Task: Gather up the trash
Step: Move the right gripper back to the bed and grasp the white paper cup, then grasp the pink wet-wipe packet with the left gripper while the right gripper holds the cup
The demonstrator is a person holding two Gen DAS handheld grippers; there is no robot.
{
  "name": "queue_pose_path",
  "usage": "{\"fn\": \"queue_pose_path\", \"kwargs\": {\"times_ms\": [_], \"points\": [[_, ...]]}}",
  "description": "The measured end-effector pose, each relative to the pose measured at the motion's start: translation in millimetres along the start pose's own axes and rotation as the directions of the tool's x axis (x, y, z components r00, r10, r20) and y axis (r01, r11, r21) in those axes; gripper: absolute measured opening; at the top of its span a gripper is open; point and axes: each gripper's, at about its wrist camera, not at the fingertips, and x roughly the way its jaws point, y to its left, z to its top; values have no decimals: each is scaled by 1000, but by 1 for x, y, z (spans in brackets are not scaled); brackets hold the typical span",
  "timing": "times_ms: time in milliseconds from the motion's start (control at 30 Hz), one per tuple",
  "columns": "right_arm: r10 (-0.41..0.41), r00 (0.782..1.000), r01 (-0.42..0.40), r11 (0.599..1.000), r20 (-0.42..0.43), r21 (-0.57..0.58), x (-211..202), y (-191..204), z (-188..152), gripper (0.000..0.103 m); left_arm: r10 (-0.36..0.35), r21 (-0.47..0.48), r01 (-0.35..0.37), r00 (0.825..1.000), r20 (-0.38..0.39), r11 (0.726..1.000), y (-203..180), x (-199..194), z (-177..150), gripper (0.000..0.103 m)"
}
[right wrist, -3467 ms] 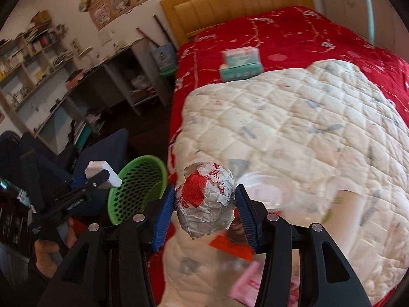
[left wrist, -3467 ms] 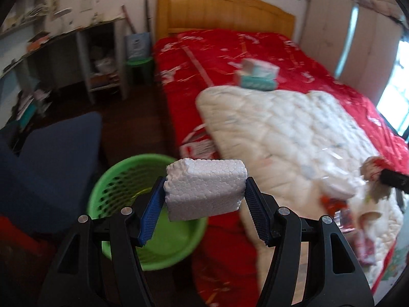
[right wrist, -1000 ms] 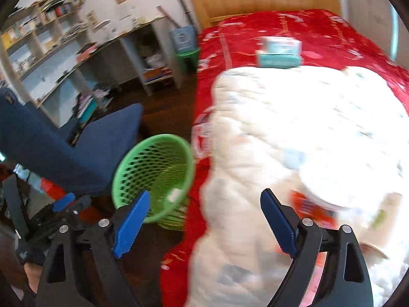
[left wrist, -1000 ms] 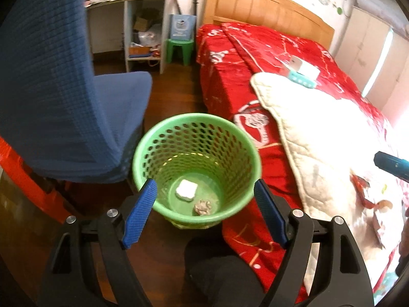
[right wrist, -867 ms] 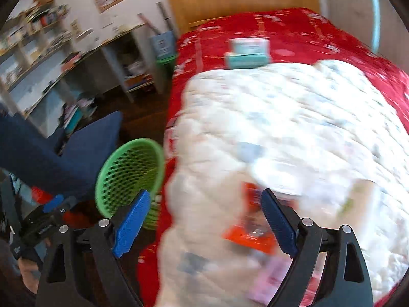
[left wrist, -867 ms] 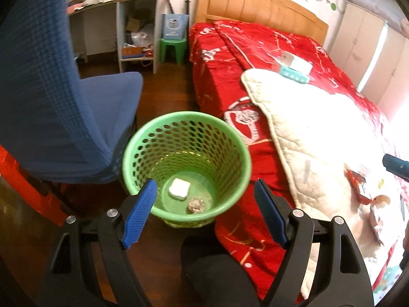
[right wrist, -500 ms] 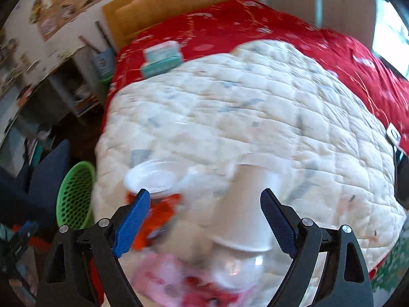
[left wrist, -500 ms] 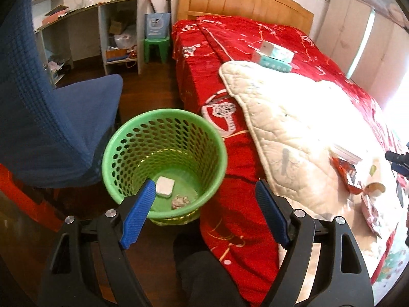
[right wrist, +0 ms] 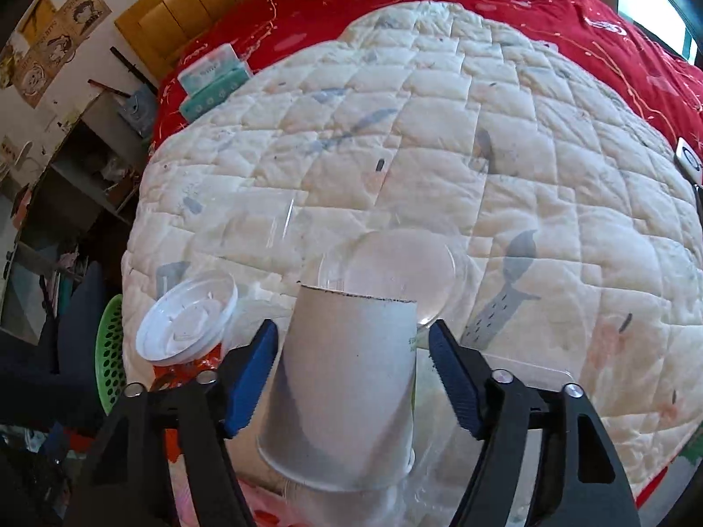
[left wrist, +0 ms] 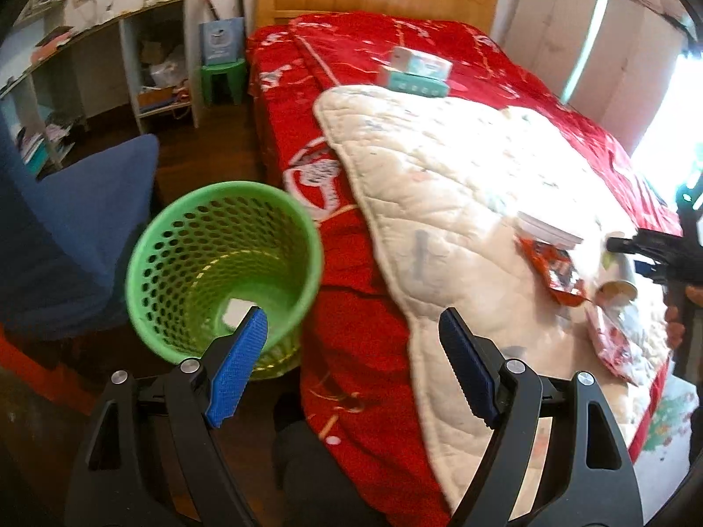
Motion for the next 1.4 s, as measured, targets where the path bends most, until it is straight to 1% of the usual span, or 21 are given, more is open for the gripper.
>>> {"fn": "queue_pose_path", "kwargs": {"times_ms": [33, 233, 333, 400, 567, 667, 700, 800, 967, 1000, 1100, 1133, 1167, 1200, 1267, 1300, 1333, 1367, 1400], "points": [[3, 1000, -3, 1000, -5, 2, 3, -1, 1, 61, -9, 6, 9, 1000, -4, 1000, -4, 1, 0, 80], [20, 1000, -20, 1000, 3, -4, -1, 0, 2, 60, -52, 33, 52, 998, -19, 998, -27, 5, 0, 80], [33, 998, -32, 999, 49, -12, -15, 2, 1, 59, -85, 48, 87, 996, -37, 995, -40, 9, -2, 80], [24, 996, -21, 999, 91, -29, -27, 4, -1, 59, -103, 62, 105, 994, -43, 993, -49, 11, -3, 80], [20, 986, -9, 998, 167, -65, -53, 8, -6, 59, -178, 86, 184, 982, -65, 979, -74, 15, -4, 80], [18, 978, 0, 996, 209, -86, -68, 11, -7, 59, -231, 101, 239, 969, -82, 966, -91, 18, -5, 80], [17, 975, 4, 996, 222, -94, -73, 12, -8, 59, -257, 111, 266, 962, -90, 958, -99, 20, -5, 80], [17, 966, 13, 994, 259, -113, -88, 15, -11, 59, -296, 132, 310, 948, -113, 942, -114, 26, -9, 80], [36, 954, 4, 991, 296, -134, -106, 19, -17, 59, -369, 147, 395, 913, -174, 907, -142, 37, -15, 79], [42, 953, -1, 991, 299, -135, -109, 19, -18, 59, -390, 152, 420, 901, -193, 895, -149, 41, -16, 79], [52, 950, -10, 990, 307, -138, -115, 18, -21, 59, -400, 167, 440, 888, -227, 882, -165, 51, -20, 78], [54, 950, -11, 990, 309, -140, -117, 19, -22, 59, -405, 165, 448, 882, -240, 879, -168, 56, -21, 76], [57, 949, -13, 990, 311, -141, -118, 19, -23, 59, -410, 161, 456, 876, -253, 875, -171, 60, -22, 70], [59, 948, -14, 990, 312, -143, -120, 19, -25, 59, -419, 153, 468, 867, -270, 870, -174, 64, -22, 68], [62, 947, -17, 990, 315, -143, -122, 19, -26, 59, -431, 138, 484, 854, -292, 864, -178, 72, -24, 57], [64, 947, -19, 990, 316, -142, -124, 19, -27, 59, -439, 129, 492, 847, -301, 861, -180, 75, -25, 54], [66, 946, -22, 990, 317, -142, -124, 18, -28, 59, -447, 123, 500, 841, -306, 857, -182, 77, -26, 49], [68, 946, -24, 990, 318, -141, -125, 18, -28, 59, -456, 118, 510, 834, -312, 852, -183, 79, -27, 39], [70, 945, -26, 990, 318, -140, -126, 18, -29, 59, -461, 115, 516, 829, -316, 849, -183, 79, -28, 34]]}}
